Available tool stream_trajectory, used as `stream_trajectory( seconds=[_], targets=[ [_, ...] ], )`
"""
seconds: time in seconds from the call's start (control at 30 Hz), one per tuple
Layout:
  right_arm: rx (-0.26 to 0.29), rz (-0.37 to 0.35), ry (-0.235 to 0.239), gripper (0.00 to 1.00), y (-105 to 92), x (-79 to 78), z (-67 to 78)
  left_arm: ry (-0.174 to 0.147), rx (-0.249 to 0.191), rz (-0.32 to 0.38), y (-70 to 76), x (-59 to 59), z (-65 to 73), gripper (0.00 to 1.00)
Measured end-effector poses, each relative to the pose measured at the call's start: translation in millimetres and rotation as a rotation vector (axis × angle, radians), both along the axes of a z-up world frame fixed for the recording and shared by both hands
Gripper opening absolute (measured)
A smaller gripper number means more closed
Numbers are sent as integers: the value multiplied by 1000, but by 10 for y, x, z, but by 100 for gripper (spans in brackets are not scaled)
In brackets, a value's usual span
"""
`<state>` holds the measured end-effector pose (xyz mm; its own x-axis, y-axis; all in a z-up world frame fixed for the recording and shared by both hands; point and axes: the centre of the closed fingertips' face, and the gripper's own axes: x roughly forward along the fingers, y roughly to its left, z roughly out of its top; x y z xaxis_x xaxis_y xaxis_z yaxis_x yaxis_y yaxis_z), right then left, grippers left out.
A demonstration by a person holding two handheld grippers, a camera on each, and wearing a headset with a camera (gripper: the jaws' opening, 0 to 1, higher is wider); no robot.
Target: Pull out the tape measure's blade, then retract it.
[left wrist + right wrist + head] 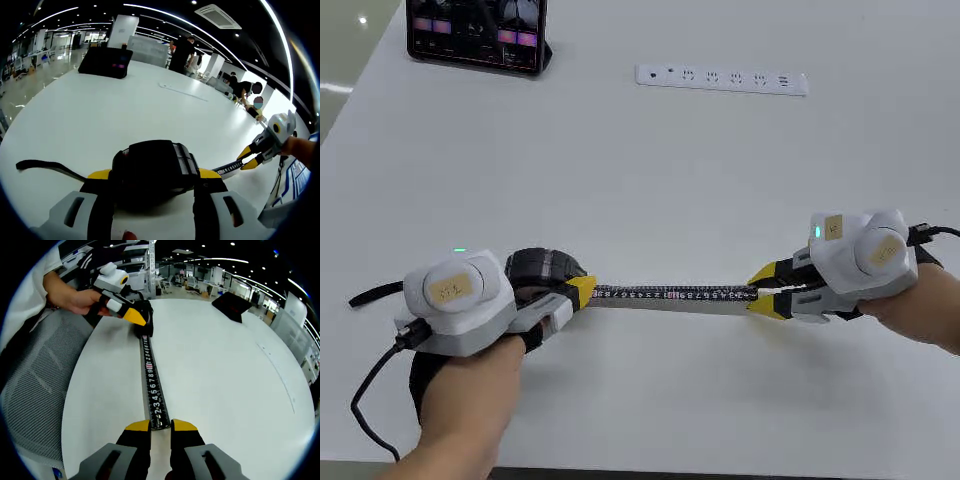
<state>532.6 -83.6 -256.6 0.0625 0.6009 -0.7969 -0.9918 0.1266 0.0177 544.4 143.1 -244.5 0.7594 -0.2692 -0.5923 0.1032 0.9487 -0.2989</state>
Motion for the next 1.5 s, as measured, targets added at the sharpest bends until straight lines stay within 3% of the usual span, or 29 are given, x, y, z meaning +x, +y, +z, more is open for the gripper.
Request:
stream_trajectory(
  seconds=[1.5],
  targets=[
    [106,32,40,11,662,25,-55,-17,-72,9,23,1,24,60]
  ],
)
